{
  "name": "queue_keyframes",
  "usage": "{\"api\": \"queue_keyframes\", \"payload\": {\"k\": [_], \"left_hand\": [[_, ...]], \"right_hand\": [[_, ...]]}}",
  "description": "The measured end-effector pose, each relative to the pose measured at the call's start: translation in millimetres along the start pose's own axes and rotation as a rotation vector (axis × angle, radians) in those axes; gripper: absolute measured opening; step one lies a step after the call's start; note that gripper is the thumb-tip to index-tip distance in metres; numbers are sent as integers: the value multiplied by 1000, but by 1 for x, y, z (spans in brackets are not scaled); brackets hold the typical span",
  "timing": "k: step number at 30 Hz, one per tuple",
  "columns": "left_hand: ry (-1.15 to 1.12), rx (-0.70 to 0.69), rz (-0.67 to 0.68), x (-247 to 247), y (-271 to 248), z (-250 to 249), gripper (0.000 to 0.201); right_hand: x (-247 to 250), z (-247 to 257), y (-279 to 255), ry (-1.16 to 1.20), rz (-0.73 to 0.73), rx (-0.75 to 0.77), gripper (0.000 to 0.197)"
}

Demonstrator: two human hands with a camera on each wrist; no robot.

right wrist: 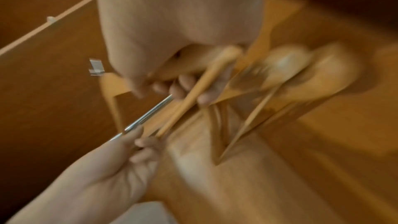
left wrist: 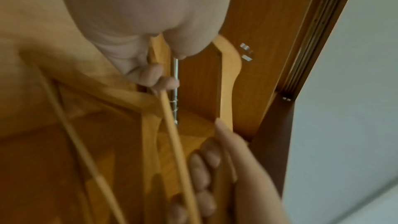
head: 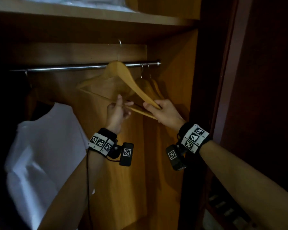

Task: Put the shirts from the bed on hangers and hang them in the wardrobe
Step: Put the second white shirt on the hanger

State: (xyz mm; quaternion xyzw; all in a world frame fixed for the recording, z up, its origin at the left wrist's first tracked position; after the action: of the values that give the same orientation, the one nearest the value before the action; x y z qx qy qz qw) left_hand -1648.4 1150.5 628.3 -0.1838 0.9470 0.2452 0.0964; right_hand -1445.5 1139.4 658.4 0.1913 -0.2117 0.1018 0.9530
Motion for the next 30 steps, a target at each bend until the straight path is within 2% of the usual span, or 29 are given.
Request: {"api": "queue_keyframes", "payload": {"k": [3,5,7,9,10,12,14,16,17,19,20,22,24,26,28,30], "left_hand": [[-66,-3,-8,-8,-12,4,21],[-86,-19,73,-23,-30,8,19],[-55,-37,177,-41,-54,13,28],[-50,-42,267,-58,-80,16,37],[-62,-31,306,-64,-91,16,37],[-53,27,388,-74,-110,18,34],[23,104,489,-85,-130,21,35],[122,124,472,-86,-140,27,36],[152,77,409,-84,-140,25,36],[196,-163,258,-77,-135,4,45],[242,-305,240,-85,-139,-10,51],[424,-552,292,-113,-154,-38,60],[595,-695,485,-169,-187,-54,59],[686,-788,717,-229,-234,-60,47],[709,-793,909,-283,-283,-50,36],[725,-753,1048,-331,-333,-37,39]], "right_hand": [[-3,-5,-13,-181,134,-68,20],[2,-2,-23,-282,123,-68,20],[6,8,-36,-181,84,-18,27],[8,8,-50,-11,61,23,13],[15,8,-59,32,-7,50,9],[37,4,-79,64,-175,83,18],[59,-6,-98,119,-266,28,33],[84,-23,-117,111,-336,-57,46],[97,-31,-126,67,-364,-89,55],[119,-45,-139,-5,-386,-139,65],[134,-52,-151,-43,-401,-181,66],[157,-63,-172,-111,-385,-244,69],[184,-75,-206,-159,-366,-295,71],[213,-89,-249,-187,-359,-301,73],[243,-104,-300,-206,-358,-314,77],[278,-115,-357,-229,-384,-345,87]]}}
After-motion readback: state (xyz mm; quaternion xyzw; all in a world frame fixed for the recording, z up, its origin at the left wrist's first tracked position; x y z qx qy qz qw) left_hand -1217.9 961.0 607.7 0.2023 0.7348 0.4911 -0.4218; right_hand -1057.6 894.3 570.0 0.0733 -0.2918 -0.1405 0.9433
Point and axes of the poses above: each hand's wrist, its own y-axis towards the middle knuckle, its own x-axis out of the back of the hand, z = x × y, the point moved 9 cm from there along y, towards the middle knuckle, and after that the axes turned 9 degrees about -x, right-handed, at the moved point
